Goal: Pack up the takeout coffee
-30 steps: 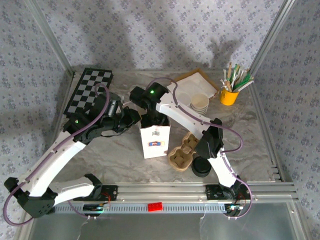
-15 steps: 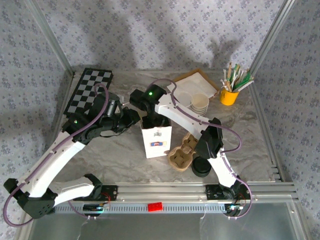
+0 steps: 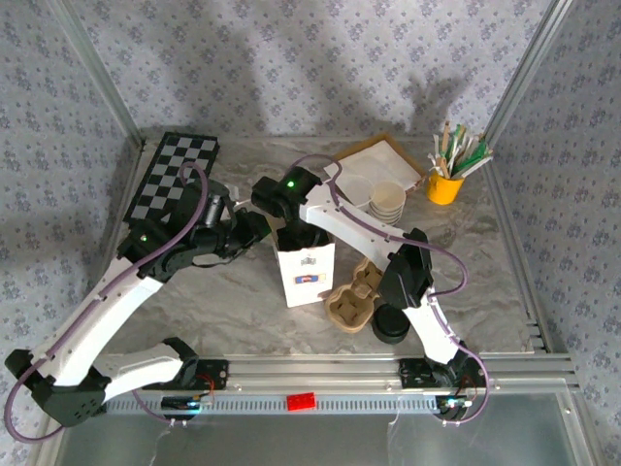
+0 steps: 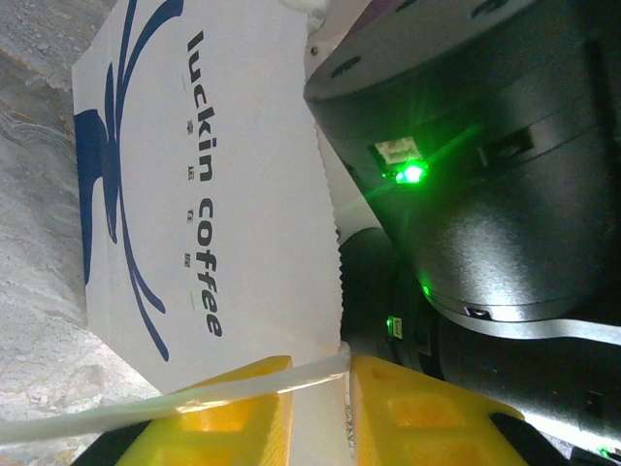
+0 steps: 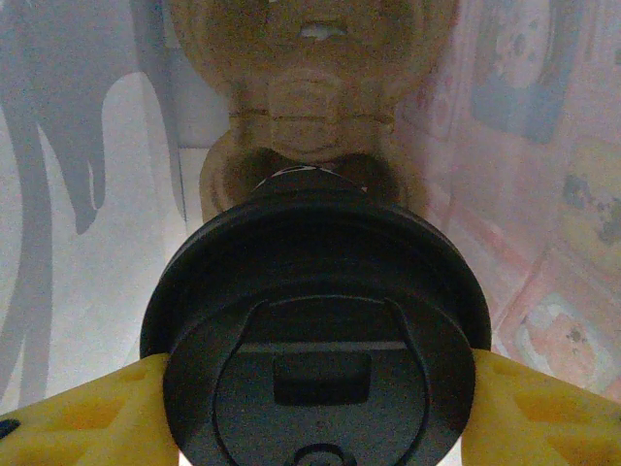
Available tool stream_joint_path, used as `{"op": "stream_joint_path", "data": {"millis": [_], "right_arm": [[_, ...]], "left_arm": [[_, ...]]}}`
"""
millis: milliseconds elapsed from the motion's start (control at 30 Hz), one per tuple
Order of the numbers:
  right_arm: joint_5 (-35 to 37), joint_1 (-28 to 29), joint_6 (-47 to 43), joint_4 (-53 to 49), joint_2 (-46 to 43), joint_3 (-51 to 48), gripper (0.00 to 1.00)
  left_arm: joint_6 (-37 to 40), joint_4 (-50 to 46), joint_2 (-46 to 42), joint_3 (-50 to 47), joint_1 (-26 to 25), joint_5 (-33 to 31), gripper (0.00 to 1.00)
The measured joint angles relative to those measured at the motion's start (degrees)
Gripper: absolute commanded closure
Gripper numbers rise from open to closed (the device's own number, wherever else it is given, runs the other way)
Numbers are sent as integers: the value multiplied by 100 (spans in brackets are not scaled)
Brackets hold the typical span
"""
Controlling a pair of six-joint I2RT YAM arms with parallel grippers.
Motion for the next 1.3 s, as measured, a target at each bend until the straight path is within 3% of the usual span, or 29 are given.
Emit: {"op": "stream_joint_path", "data": {"millis": [1300], "right_arm": [[94,11,-17,570,-393,-870,47]], "left_arm": [[46,-87,-24,2,9,-2,71]]}}
